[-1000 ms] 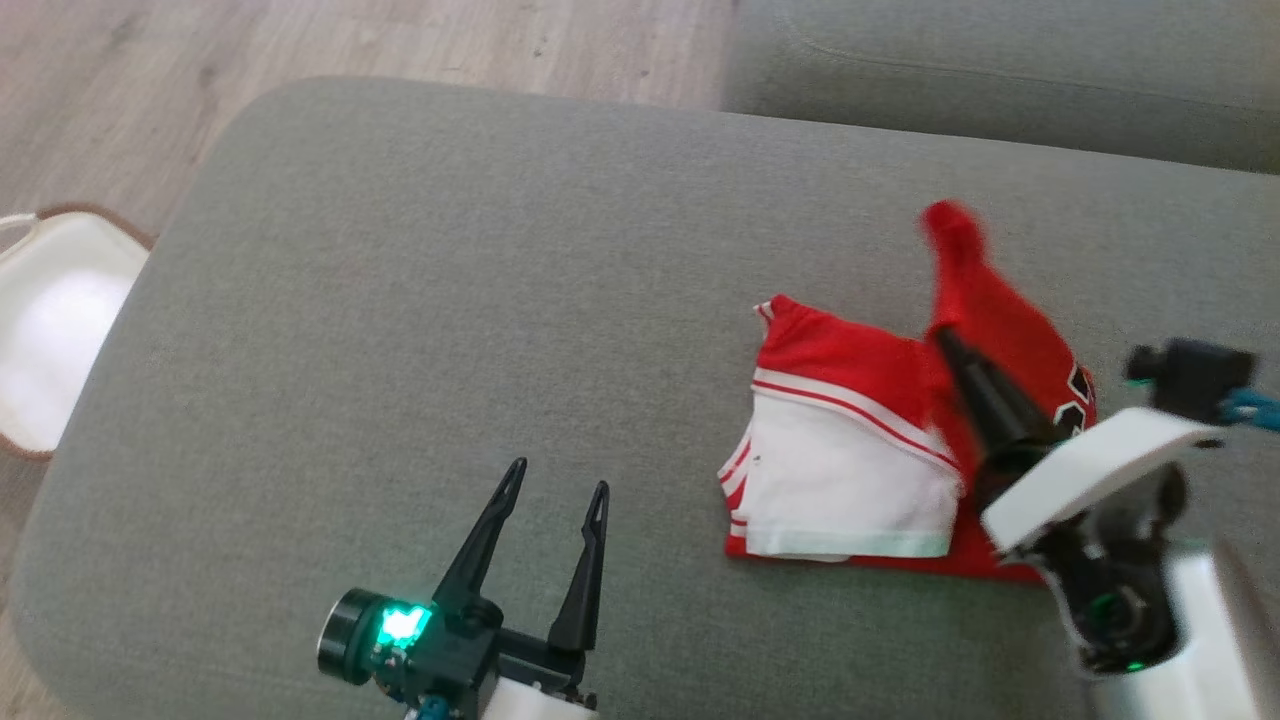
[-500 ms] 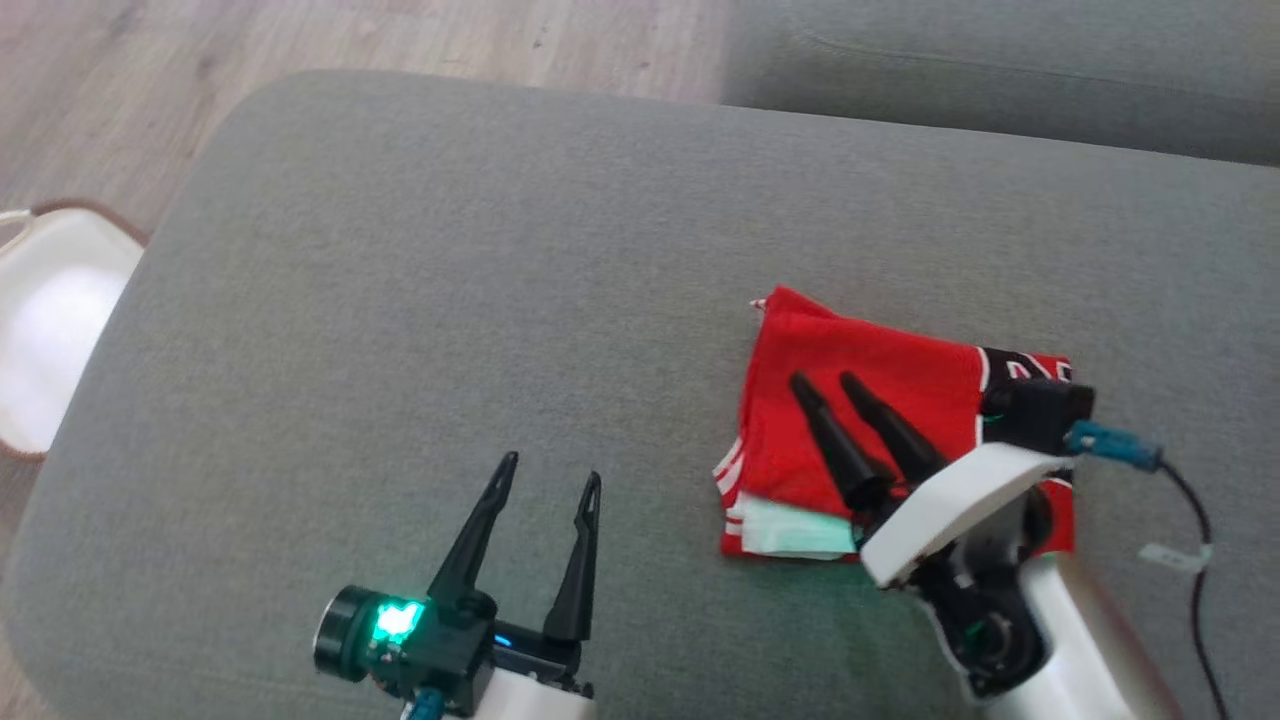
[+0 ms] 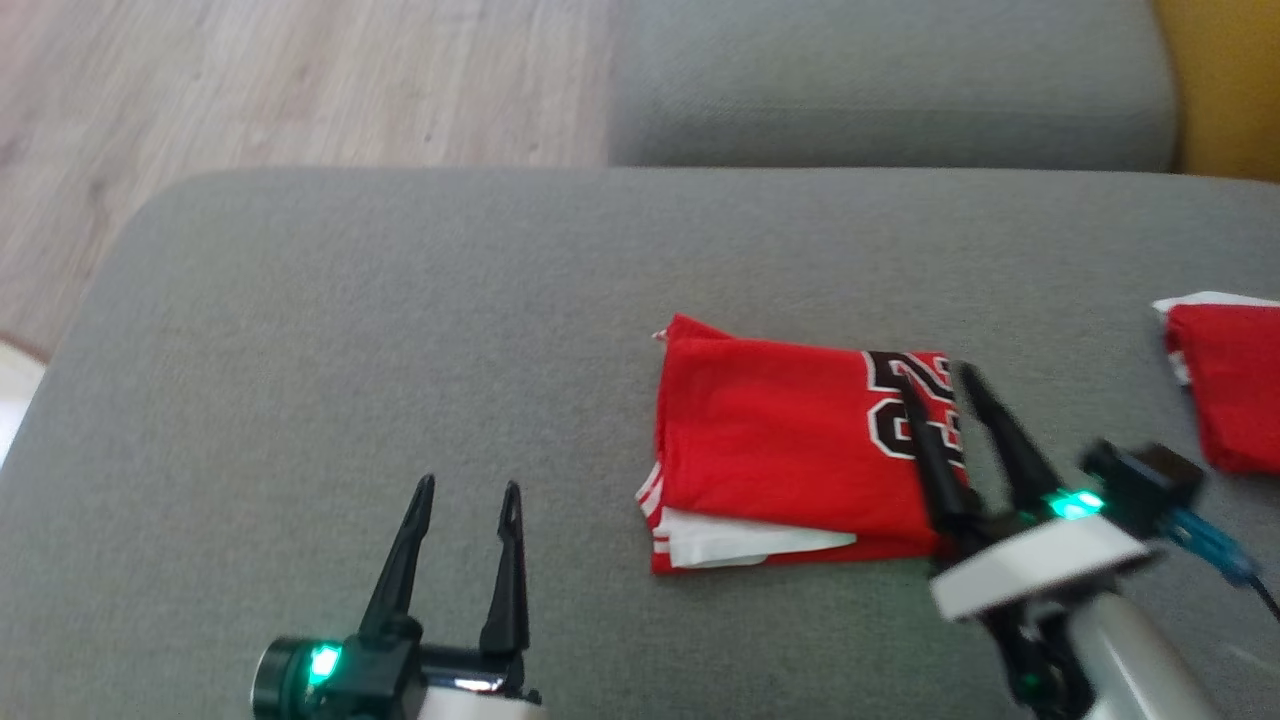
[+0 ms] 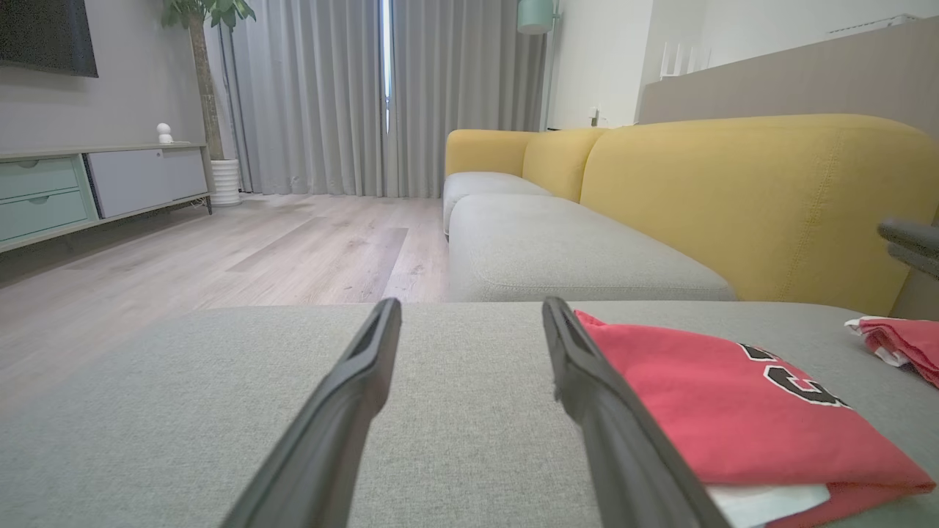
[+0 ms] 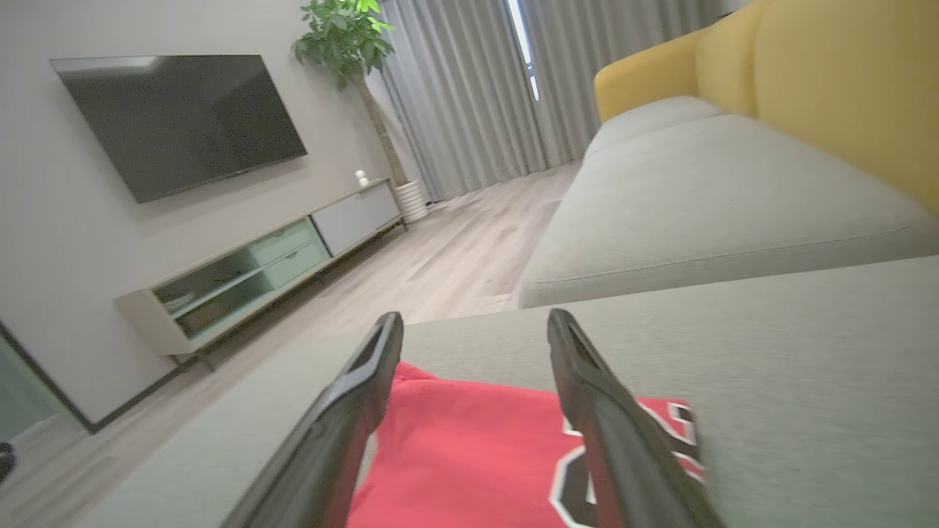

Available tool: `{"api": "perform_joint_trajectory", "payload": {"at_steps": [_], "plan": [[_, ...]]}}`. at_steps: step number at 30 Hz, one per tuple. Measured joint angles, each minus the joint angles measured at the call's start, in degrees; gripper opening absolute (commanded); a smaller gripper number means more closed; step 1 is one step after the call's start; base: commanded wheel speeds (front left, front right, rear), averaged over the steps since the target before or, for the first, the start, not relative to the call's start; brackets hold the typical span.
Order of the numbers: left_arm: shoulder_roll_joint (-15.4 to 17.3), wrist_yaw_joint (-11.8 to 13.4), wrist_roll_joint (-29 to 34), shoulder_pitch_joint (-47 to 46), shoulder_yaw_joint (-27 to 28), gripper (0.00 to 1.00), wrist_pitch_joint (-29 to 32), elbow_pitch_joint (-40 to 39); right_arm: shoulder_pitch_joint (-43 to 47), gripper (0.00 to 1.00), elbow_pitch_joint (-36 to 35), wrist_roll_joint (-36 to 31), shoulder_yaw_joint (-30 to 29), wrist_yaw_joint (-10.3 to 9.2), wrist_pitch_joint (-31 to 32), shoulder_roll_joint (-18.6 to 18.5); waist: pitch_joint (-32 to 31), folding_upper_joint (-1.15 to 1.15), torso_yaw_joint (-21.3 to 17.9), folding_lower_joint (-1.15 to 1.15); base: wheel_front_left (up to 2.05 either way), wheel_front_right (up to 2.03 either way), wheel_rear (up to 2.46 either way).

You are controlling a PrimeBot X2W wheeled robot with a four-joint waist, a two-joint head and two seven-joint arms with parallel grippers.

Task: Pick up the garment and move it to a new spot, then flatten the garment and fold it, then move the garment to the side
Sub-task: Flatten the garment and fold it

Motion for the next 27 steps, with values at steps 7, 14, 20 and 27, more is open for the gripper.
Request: {"api": "perform_joint_trajectory", "payload": {"at_steps": [7, 14, 20, 27], "plan": [[-0.7, -0.1, 0.5, 3.4, 2.0, 1.00, 0.0, -0.3, 5.5, 1.00, 4.3, -9.4, -6.1, 0.00, -6.1, -2.2, -3.5, 0.00, -1.8, 0.00, 0.00, 0.00, 0.00], [-1.0, -0.6, 2.5, 8.1, 4.9, 1.00, 0.0, -0.3, 12.5, 1.00, 3.1, -21.7, -11.9, 0.00, -6.5, -1.2, -6.6, 0.00, -2.6, -0.01, 0.00, 0.00, 0.00], [-1.3, -1.6, 4.2, 10.7, 6.9, 1.00, 0.0, 0.1, 18.1, 1.00, 1.6, -26.2, -14.9, 0.00, -6.5, 2.3, -7.9, 0.00, -3.0, 0.00, 0.00, 0.00, 0.00], [-2.0, -2.7, 5.6, 11.6, 8.4, 1.00, 0.0, 0.4, 19.0, 1.00, 1.6, -26.3, -15.4, 0.00, -6.5, 3.7, -8.5, 0.00, -2.9, 0.01, 0.00, 0.00, 0.00]]}}
